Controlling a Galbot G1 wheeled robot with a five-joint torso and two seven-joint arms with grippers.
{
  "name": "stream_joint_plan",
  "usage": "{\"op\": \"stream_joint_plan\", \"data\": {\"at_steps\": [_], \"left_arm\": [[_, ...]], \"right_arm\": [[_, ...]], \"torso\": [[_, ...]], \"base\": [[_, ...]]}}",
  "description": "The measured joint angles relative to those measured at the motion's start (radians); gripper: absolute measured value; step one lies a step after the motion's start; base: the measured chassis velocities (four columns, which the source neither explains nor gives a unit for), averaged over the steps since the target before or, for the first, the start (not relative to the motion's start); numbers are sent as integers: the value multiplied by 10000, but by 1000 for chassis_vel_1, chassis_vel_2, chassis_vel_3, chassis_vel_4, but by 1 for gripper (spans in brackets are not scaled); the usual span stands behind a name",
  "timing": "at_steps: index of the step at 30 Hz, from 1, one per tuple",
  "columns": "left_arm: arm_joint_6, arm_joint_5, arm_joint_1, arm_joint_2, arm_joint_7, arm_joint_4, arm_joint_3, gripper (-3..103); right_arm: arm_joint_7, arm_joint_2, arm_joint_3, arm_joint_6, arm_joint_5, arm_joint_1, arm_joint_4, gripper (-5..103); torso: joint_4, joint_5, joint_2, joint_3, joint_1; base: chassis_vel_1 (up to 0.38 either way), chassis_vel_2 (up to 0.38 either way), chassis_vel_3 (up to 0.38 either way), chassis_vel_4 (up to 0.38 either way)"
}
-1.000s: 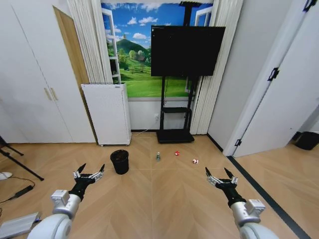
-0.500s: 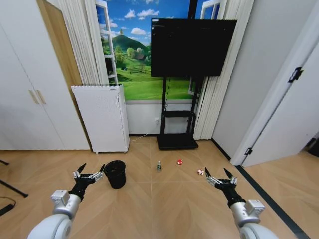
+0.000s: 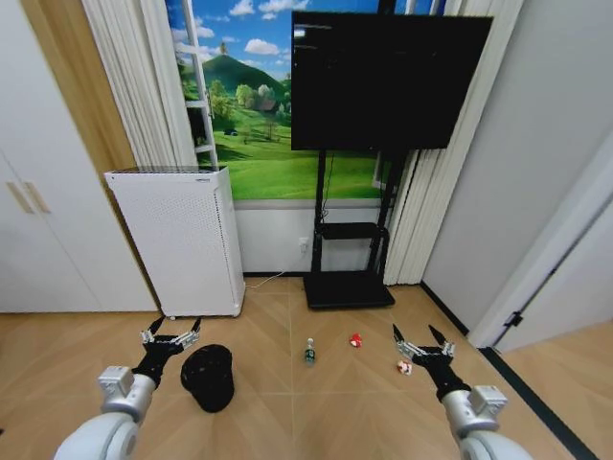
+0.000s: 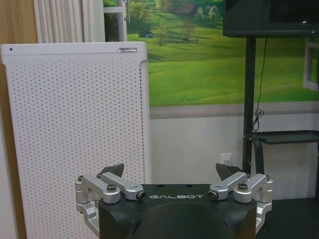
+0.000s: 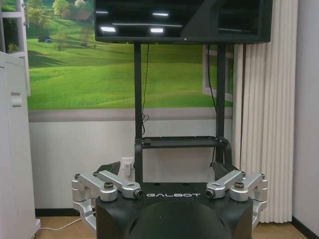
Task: Pick up the trash bin and place the garbage on the floor into it.
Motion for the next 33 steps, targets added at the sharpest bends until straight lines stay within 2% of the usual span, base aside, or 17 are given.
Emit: {"op": "stream_joint_plan", "data": {"at_steps": [2,4,5,7,10,13,33], "left_arm": [[-62,-7,-12,7,-1,31,3,100],[-131,-8,-48,15,-2,105,13,100],[-153,-4,-50,15,-2,122,16,100],[-156,-1,-48,1,-4,122,21,100],[-6,52,-15,-52,-46,98,29,100],[117,89,74,-98,-58,-11,42,100],[30,155,110,-141,-23,-33,-3,100]], "right_arm": [[77,3,-32,117,72,48,-69,100],[177,-4,-29,144,126,134,-105,100],[207,-9,-29,134,126,147,-126,100],[232,-11,-30,115,125,153,-133,100],[242,-9,-28,106,123,147,-135,100],[250,1,-9,87,127,103,-144,100],[231,-62,72,-40,431,-67,-98,100]], "torso": [[1,3,-2,2,2],[-1,-21,-2,2,4],[1,-2,-3,4,7],[2,1,-2,2,6],[1,-18,-11,1,9],[-4,-5,-87,-49,-27],[0,-10,-1052,-614,-427]], "base": [[-336,341,358,-321],[-321,312,306,-298],[-245,263,298,-221],[-245,243,243,-221],[-156,183,148,-54],[-27,35,-1,-10],[24,-17,-18,21]]}}
